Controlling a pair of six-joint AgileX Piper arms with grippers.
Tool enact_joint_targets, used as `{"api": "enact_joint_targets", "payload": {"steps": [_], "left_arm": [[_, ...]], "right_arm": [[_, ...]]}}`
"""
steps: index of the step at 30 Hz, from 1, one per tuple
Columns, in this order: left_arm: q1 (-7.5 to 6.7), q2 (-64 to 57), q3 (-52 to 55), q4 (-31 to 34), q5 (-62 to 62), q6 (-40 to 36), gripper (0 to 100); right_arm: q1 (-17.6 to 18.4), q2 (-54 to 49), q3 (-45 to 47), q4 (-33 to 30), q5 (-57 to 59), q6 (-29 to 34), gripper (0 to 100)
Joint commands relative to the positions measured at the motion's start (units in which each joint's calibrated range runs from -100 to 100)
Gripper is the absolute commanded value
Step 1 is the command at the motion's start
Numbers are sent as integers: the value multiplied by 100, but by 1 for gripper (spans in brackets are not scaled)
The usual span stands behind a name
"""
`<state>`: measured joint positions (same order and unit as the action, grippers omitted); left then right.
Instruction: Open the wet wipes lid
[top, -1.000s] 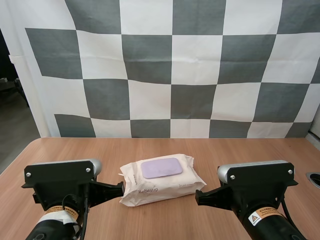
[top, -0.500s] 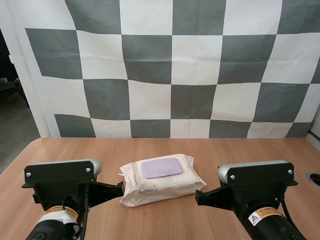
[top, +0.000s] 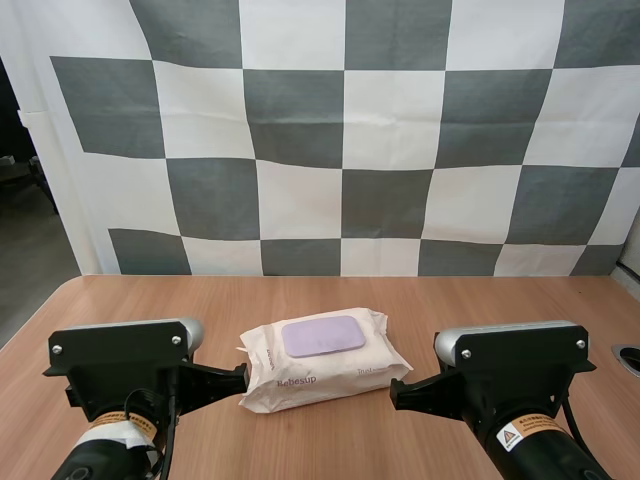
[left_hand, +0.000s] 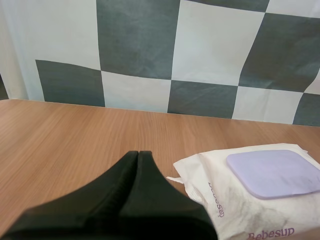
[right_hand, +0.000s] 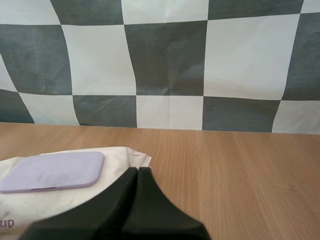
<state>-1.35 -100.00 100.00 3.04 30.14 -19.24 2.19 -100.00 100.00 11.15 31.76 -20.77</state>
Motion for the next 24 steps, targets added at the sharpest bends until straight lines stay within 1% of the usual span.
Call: {"api": "enact_joint_targets", "payload": {"steps": [1,6,11,14,17,21,24], "left_arm": [[-6,0,0,-1,-25,1,0],[-6,0,0,55,-289,1,0],[-6,0,-142,57,-289,1,0],[-6,0,-444,57,-289,1,0],[-6,0,-1014,136,-272,1,0],[-6,0,-1773,497,-272,1,0],[-6,0,-2285,682,255,1,0]], "right_arm": [[-2,0,0,21,-2,-3,0],[-2,0,0,8,-464,-12,0],[-2,0,0,8,-1539,-42,0],[-2,0,0,8,-1579,-45,0],[-2,0,-514,8,-1579,-45,0],[-2,0,-1262,8,-1579,-45,0],[-2,0,-1743,8,-1367,-45,0]]}}
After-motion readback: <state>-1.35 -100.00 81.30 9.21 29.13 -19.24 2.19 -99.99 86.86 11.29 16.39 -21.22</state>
